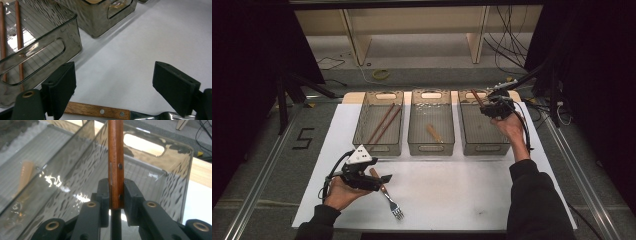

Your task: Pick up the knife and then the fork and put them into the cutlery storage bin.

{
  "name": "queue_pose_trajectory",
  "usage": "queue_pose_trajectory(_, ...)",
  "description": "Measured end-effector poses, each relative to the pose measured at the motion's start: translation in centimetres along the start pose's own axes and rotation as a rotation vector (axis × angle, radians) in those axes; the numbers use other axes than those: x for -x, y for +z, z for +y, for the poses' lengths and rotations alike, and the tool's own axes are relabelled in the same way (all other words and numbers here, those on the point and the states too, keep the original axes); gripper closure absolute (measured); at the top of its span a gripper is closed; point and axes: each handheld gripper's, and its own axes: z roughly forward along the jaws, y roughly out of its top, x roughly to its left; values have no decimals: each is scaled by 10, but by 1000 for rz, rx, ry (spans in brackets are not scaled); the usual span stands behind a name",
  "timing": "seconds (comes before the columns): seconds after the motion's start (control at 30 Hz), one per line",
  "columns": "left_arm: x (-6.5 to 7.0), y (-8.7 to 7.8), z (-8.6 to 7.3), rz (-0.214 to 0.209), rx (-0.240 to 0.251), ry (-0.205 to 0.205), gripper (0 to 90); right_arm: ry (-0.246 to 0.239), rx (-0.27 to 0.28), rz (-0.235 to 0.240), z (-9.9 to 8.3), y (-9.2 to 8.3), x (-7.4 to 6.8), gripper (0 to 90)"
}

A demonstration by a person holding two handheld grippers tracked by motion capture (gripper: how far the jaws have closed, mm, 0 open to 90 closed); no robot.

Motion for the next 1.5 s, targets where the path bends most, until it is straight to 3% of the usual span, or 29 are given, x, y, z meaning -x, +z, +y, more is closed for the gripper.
queue_pose_trajectory(0.13, 0, 1, 0, -4, -7, 4, 184, -6, -30, -10, -4, 7, -1, 762)
queue_pose_trajectory(0.23, 1, 0, 0, -4, -7, 5, 185, 12, -38, -8, -3, 10, -2, 649)
queue_pose_trajectory(0.43, -1, -1, 0, -3, -4, 8, 184, 25, -5, 3, -1, 1, -4, 469)
queue_pose_trajectory(0.6, -2, -2, 0, 4, -6, 4, 184, 15, 25, 55, -4, -12, -11, 372)
queue_pose_trajectory(0.93, -5, -3, 0, 13, -11, 1, 185, -2, 125, 174, -39, -56, -41, 329)
queue_pose_trajectory(1.3, -13, -4, 0, 28, -15, -16, 190, -17, 196, 249, -81, -93, -75, 317)
queue_pose_trajectory(1.43, -17, 0, -1, 41, -39, -17, 254, -27, 200, 265, -95, -97, -86, 313)
queue_pose_trajectory(1.5, -19, 4, -2, 50, -63, -3, 330, -34, 200, 274, -101, -97, -90, 309)
